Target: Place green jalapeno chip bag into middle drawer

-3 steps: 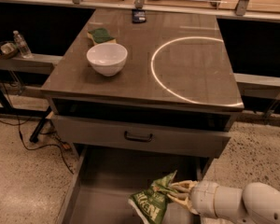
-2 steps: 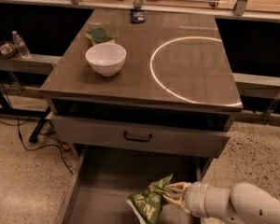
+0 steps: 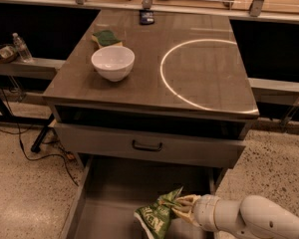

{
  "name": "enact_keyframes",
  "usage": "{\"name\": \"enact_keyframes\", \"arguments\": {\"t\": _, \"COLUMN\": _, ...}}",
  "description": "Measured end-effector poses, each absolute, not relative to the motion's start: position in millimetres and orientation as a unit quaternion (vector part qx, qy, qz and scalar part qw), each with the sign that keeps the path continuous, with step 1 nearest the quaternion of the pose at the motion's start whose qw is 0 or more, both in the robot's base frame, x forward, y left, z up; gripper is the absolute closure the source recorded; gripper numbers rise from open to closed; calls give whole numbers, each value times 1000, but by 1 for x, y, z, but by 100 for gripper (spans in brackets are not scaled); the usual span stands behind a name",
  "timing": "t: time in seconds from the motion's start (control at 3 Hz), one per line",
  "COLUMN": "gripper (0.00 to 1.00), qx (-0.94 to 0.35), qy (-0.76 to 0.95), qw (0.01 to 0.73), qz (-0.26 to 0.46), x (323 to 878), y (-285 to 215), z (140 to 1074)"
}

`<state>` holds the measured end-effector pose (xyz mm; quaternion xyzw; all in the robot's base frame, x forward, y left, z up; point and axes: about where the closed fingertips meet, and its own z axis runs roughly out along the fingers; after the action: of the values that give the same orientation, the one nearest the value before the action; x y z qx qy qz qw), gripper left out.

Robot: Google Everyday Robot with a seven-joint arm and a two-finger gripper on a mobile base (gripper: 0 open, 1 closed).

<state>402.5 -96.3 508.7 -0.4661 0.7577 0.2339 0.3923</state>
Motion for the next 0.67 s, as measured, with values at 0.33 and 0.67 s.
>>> {"name": "enact_keyframes", "arguments": {"t": 0.33, "gripper": 100, "qx": -478, "qy": 740, "qw": 421, "qz": 214, "x": 400, "y": -87, "z": 505}}
{"name": "enact_keyframes", "arguments": {"t": 0.67, "gripper": 97, "qx": -479, "qy": 729, "qw": 451, "qz": 185, "x": 408, "y": -79, "z": 494}}
